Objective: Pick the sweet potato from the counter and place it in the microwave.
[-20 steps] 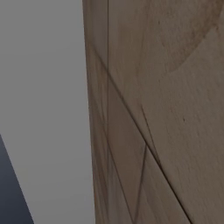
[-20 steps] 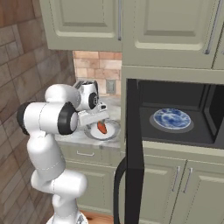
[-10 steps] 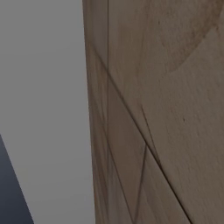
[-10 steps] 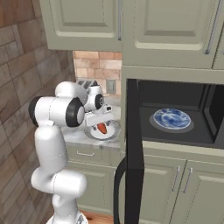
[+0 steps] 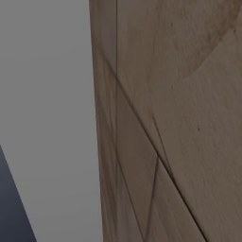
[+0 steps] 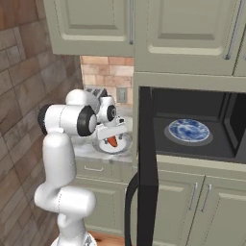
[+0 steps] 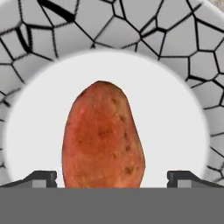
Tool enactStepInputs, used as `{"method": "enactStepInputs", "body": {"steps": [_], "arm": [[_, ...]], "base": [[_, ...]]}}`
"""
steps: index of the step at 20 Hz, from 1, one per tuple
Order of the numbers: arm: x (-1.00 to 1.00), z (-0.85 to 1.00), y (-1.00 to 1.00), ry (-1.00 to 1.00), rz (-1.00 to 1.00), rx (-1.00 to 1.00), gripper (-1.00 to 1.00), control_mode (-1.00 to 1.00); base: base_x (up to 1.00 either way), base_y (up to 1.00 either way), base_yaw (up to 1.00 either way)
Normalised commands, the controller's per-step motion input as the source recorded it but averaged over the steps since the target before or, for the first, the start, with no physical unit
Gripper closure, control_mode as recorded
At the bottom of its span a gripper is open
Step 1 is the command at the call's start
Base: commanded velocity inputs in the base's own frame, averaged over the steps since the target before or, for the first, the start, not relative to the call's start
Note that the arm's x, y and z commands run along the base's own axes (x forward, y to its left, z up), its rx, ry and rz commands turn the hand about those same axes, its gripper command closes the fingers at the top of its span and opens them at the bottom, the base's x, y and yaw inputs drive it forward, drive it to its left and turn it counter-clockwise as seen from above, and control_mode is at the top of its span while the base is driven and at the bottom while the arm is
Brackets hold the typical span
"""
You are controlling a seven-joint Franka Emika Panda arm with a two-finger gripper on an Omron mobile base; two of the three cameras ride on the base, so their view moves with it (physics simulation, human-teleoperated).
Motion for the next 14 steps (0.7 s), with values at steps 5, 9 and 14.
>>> {"method": "enactStepInputs", "body": {"steps": [5, 9, 14], "arm": [[0.05, -0.22, 0.05, 0.0, 0.0, 0.01, 1.0, -1.0], [0.11, -0.23, 0.06, 0.0, 0.0, 0.05, 1.0, -1.0], [-0.02, -0.01, 0.01, 0.0, 0.01, 0.08, 1.0, -1.0]], "base": [[0.0, 0.0, 0.0], [0.0, 0.0, 0.0], [0.0, 0.0, 0.0]]}}
